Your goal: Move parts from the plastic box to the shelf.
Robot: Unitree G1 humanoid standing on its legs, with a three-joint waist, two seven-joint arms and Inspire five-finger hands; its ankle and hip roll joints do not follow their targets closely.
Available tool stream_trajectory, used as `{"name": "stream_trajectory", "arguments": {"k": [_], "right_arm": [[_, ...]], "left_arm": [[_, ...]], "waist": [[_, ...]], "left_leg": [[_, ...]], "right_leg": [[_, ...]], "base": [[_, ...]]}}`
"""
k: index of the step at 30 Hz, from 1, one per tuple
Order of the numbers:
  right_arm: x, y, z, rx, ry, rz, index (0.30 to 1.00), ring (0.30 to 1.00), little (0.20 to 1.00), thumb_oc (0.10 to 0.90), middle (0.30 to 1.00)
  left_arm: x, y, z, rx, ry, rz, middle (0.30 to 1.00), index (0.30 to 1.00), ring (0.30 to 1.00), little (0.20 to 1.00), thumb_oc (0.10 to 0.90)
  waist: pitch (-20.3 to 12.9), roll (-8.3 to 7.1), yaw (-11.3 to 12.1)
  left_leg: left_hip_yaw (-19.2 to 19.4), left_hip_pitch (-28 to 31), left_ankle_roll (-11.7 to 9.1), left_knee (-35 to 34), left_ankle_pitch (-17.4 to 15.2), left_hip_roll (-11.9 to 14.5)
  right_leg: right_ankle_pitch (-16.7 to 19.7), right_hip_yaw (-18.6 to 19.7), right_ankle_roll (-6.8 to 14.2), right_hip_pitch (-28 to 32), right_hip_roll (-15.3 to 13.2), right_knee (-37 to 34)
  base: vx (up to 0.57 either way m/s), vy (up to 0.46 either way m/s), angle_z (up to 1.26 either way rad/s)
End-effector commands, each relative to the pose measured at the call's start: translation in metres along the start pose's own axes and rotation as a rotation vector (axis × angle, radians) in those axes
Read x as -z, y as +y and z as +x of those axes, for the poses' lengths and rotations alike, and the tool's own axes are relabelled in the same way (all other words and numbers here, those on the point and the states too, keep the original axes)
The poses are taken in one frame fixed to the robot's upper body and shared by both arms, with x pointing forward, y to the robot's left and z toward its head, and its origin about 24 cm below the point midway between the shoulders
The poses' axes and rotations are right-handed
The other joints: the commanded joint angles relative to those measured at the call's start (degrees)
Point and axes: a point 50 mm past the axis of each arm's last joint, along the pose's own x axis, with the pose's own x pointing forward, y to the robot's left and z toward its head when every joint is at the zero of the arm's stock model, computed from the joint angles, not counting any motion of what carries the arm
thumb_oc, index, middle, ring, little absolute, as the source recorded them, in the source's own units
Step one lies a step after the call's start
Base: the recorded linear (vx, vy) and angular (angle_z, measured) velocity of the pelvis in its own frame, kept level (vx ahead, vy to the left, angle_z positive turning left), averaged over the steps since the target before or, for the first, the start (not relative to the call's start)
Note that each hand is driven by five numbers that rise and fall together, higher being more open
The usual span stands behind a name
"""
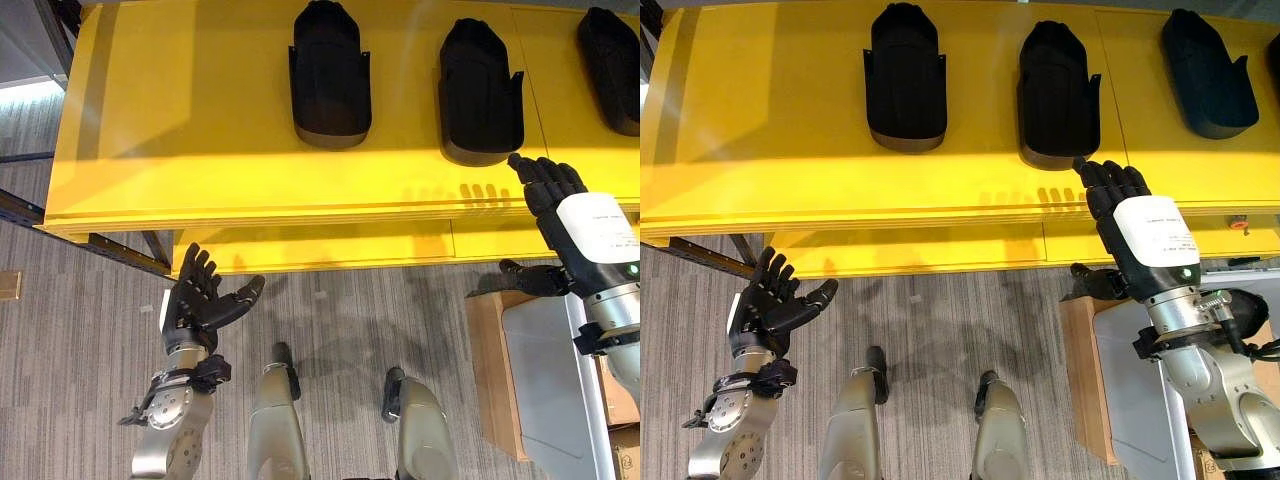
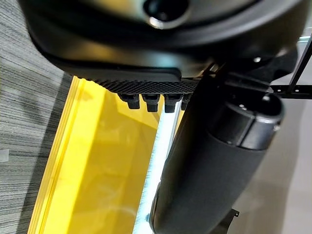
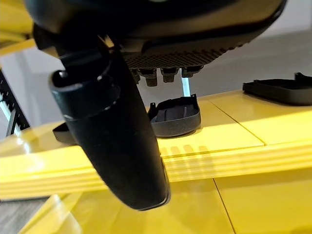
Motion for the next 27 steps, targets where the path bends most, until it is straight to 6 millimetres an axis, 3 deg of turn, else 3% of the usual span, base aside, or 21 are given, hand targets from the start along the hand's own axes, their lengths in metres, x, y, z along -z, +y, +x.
{"name": "stream_trajectory", "arguments": {"k": [1,12,27], "right_arm": [[0.003,-0.028,0.020,0.105,-0.048,-0.084,1.000,1.000,1.000,0.900,1.000],[0.013,-0.031,0.031,0.087,-0.009,-0.049,1.000,1.000,1.000,0.900,1.000],[0.022,-0.016,0.043,0.029,0.046,0.071,1.000,1.000,1.000,0.900,1.000]], "left_arm": [[-0.034,-0.009,0.000,0.076,-0.182,0.030,1.000,1.000,1.000,1.000,0.900],[-0.036,-0.008,0.001,0.080,-0.190,0.025,1.000,1.000,1.000,1.000,0.900],[-0.038,-0.010,0.003,0.097,-0.193,0.020,1.000,1.000,1.000,1.000,0.900]], "waist": [[-4.70,-0.24,0.31],[-3.53,-0.08,1.07],[-2.33,0.30,1.70]], "left_leg": [[-3.68,2.25,-2.66,-1.98,0.75,4.19],[-3.61,2.66,-2.71,-2.78,1.34,3.95],[-3.59,2.61,-2.61,-2.93,1.56,3.59]], "right_leg": [[-0.42,1.63,-1.82,3.81,0.11,-2.30],[-0.64,1.38,-2.03,3.73,-0.19,-1.67],[-0.44,1.23,-2.16,3.42,-0.59,-1.08]], "base": [[0.00,0.000,0.00],[0.00,0.000,0.00],[0.00,-0.001,0.00]]}}
